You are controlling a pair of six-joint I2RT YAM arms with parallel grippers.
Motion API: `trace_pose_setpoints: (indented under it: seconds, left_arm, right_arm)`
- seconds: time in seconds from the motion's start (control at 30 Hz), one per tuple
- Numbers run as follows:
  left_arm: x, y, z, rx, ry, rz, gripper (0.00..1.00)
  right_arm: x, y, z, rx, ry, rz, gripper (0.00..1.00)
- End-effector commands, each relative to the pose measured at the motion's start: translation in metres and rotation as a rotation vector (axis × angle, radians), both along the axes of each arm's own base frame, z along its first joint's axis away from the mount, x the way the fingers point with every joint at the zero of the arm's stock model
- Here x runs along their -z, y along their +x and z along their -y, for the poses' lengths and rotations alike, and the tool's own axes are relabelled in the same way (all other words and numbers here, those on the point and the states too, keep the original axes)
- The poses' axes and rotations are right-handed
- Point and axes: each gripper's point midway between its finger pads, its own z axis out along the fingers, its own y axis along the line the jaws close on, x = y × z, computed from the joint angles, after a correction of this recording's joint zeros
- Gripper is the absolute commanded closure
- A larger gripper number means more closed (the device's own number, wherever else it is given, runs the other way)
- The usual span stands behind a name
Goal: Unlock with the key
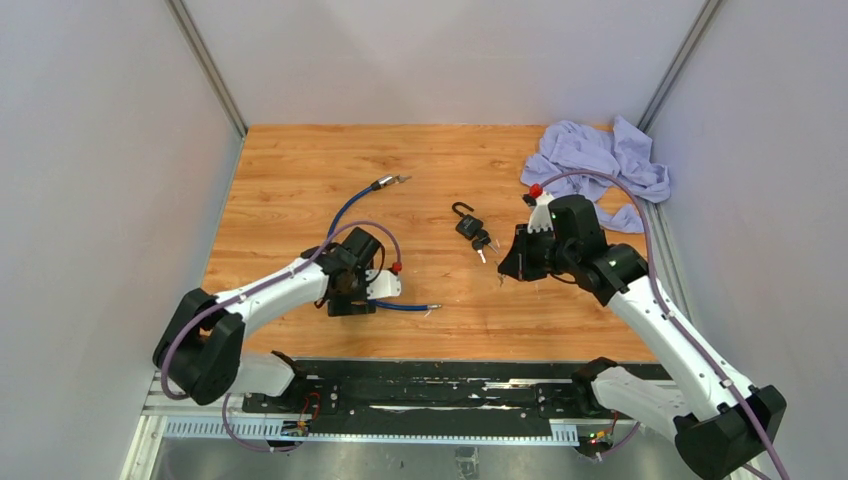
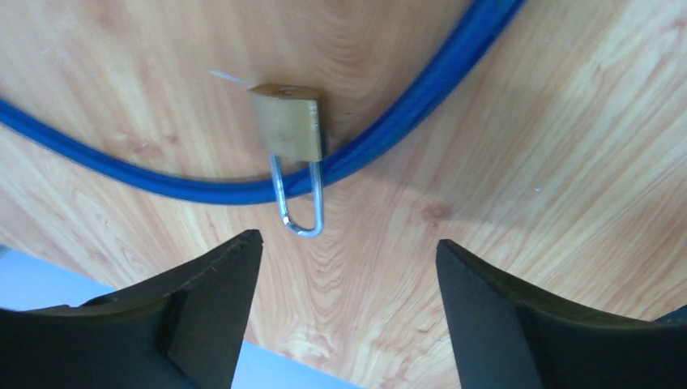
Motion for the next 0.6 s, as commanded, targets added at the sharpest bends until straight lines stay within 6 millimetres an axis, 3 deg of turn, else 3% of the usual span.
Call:
trace_pose_setpoints:
  seconds: [0.0,0.23,0.3,0.37,0.5,0.57]
  left_arm:
    - [-0.039,0.015,0.016,0.011,-0.117,0.085,0.02]
    - [-0.106,0.053,0.012,-0.028,-0.294,0.381,0.02]
    - [-0.114,0.055,0.003,-0.031,-0.346,0.421,0.02]
    - [-0.108,0.051,-0.001,-0.006,-0.356,0.424,0.02]
    - [-0.063,0.020,0.003,0.177,-0.307,0.276,0.02]
    - [-0.048,0.016,0.004,0.238,-0.289,0.255,0.02]
  right_arm:
    - [-0.010,0.008,-0.002,0.006,0.026,0.024,0.99]
    - [-0.009,0.010,-0.003,-0.001,0.022,0.024,0.99]
    - [-0.009,0.010,-0.003,-0.004,0.022,0.023,0.99]
    - [-0.008,0.011,-0.004,-0.004,0.022,0.025,0.99]
    - [-0.008,0.013,-0.005,-0.002,0.027,0.029,0.99]
    - [-0.008,0.013,-0.005,0.000,0.030,0.029,0.99]
